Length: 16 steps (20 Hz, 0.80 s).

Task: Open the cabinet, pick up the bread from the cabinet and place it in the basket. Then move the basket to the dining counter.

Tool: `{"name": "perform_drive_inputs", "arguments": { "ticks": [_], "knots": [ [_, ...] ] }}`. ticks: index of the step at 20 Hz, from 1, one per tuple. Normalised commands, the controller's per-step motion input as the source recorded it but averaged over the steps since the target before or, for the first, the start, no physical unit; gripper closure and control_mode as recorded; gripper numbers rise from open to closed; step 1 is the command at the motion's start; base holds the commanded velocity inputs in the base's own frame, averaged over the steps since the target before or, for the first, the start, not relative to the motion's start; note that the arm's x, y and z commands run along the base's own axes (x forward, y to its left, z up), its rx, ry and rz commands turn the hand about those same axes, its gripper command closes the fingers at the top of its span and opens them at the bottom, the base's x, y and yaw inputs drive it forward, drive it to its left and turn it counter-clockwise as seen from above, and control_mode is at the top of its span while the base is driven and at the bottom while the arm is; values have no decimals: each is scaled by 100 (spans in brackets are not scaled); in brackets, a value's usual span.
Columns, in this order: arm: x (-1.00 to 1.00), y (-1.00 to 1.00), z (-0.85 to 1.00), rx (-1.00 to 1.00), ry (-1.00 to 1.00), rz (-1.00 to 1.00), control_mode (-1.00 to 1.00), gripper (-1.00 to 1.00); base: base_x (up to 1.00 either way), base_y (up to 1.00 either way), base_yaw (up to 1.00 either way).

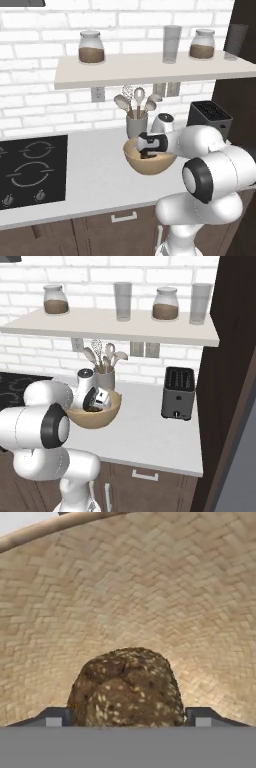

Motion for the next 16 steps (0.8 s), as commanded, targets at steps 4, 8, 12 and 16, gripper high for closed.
{"name": "perform_drive_inputs", "arguments": {
  "ticks": [4,8,12,16],
  "knots": [
    [30,0,-1,0,0,0,-100,-100,0,0,0],
    [5,0,8,0,-2,0,-100,-100,0,0,0],
    [-6,0,25,0,-3,-2,-100,-100,0,0,0],
    [-23,-12,33,0,-1,-10,-100,-100,0,0,0]
  ]
}}
